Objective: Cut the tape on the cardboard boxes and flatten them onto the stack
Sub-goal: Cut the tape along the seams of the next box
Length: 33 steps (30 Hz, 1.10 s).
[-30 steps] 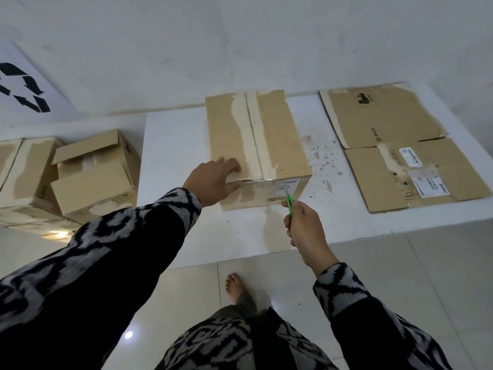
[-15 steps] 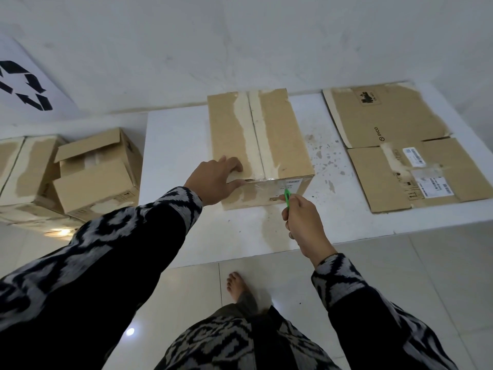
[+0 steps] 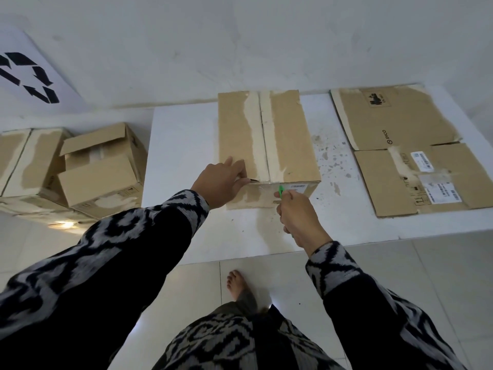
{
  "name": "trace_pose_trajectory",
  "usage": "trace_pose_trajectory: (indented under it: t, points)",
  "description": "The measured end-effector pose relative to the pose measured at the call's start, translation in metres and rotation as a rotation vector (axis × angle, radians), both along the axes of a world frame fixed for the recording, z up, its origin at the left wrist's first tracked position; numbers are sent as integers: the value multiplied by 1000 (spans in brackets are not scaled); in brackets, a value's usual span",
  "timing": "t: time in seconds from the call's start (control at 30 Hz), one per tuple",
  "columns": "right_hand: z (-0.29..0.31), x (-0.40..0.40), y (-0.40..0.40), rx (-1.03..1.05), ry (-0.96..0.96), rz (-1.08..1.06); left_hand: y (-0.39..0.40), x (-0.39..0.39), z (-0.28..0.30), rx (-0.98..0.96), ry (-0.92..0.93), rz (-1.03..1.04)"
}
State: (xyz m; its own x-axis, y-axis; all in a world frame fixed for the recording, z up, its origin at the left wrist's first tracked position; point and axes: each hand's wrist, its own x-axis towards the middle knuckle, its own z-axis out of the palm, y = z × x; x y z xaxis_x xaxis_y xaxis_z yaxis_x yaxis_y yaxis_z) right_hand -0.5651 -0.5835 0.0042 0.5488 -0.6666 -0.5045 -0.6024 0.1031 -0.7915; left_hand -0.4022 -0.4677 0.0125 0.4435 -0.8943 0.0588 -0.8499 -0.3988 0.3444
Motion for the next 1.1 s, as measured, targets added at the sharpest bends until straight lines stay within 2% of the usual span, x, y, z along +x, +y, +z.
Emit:
trace_pose_trajectory:
  t: [0.13, 0.43, 0.6, 0.77, 0.83, 0.93, 1.03, 1.1]
  points:
    - [-5, -3, 7, -58, 28, 45, 0, -1, -1, -11, 16, 19]
    - [-11, 5, 13, -44, 9, 52, -2, -4, -2, -37, 5, 38]
    - [1, 15, 11, 32, -16, 1, 0, -3, -4, -37, 17, 44]
    - [15, -27, 28, 0, 55, 37, 1, -5, 1, -23, 0, 24]
    - [24, -41, 28, -118, 57, 51, 2, -4, -1, -22, 24, 20]
    - [36, -36, 1, -452, 45, 123, 3, -2, -3, 1, 59, 19]
    - [37, -11, -45, -705, 176, 385, 2, -1, -6, 49, 57, 20]
    - [39, 3, -67, -781, 253, 514, 2, 0, -8, 88, 62, 32]
